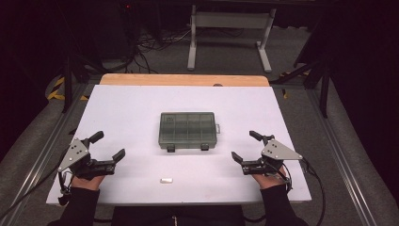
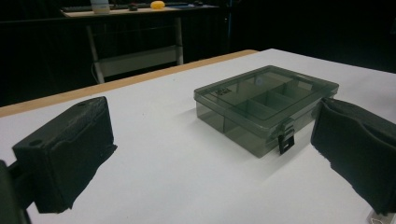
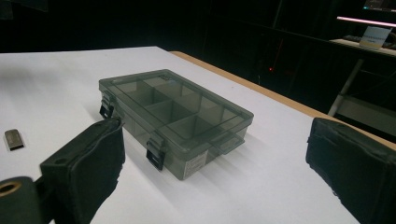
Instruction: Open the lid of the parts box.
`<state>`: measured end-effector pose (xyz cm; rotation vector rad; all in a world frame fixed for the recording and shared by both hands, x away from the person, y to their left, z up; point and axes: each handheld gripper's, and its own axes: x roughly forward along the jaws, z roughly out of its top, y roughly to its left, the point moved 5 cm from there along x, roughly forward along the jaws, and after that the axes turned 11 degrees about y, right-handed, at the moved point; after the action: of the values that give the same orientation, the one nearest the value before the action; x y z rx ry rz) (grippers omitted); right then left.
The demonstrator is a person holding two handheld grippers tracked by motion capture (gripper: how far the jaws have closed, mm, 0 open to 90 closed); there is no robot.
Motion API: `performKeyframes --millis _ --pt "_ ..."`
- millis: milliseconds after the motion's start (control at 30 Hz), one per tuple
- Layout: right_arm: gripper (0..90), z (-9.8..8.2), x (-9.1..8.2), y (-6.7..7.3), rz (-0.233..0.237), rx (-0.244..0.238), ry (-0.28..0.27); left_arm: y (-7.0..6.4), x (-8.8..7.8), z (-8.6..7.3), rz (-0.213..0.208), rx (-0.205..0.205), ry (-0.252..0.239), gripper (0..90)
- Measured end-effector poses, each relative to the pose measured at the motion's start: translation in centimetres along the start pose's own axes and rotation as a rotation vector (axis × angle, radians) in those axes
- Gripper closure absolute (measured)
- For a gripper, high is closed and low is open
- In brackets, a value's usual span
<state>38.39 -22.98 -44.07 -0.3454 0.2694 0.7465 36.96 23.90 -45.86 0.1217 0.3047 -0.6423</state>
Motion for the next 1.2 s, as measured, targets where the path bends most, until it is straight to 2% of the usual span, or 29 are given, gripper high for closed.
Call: performKeyframes --millis 300,367,467,700,733,767,800,867,900,1000,1133,1200 --pt "3.7 0.3 0.4 0.2 0.019 -0.008 0.012 -0.2 -0.3 0.0 0.005 0.027 0.013 0.1" --pt "1.2 0.4 0.4 0.2 0.002 -0.011 0.013 -0.2 -0.3 0.0 0.005 0.027 0.013 0.2" --pt "0.8 0.4 0.4 0.4 0.015 -0.012 0.021 -0.2 -0.3 0.1 -0.015 0.026 0.017 0.5" --pt "0.3 0.5 0.4 0.5 0.013 -0.004 0.022 -0.5 0.0 0.3 -0.040 0.024 0.034 0.5" --pt "3.3 0.4 0.6 0.6 0.036 -0.002 0.036 -0.7 0.2 0.4 -0.043 0.027 0.035 0.6" --pt "3.3 0.4 0.6 0.6 0.036 -0.002 0.036 -0.7 0.2 0.4 -0.043 0.027 0.035 0.6" --pt "8.5 0.4 0.7 0.7 0.058 -0.003 0.055 -0.8 0.3 0.6 -0.039 0.037 0.044 0.6" --pt "10.6 0.4 0.7 0.7 0.062 -0.004 0.058 -0.8 0.3 0.6 -0.039 0.042 0.051 0.7" --pt "12.8 0.6 0.8 0.8 0.087 0.003 0.064 -0.8 0.4 0.8 -0.052 0.040 0.057 0.9" --pt "13.1 0.6 1.2 0.8 0.105 0.005 0.081 -0.8 0.7 1.0 -0.052 0.034 0.061 0.9" --pt "15.3 1.2 2.4 0.9 0.139 0.002 0.143 -0.8 1.6 1.3 -0.082 0.018 0.095 1.8" --pt "15.2 1.6 2.7 0.9 0.144 0.001 0.147 -0.9 2.0 1.4 -0.087 0.024 0.113 2.0"
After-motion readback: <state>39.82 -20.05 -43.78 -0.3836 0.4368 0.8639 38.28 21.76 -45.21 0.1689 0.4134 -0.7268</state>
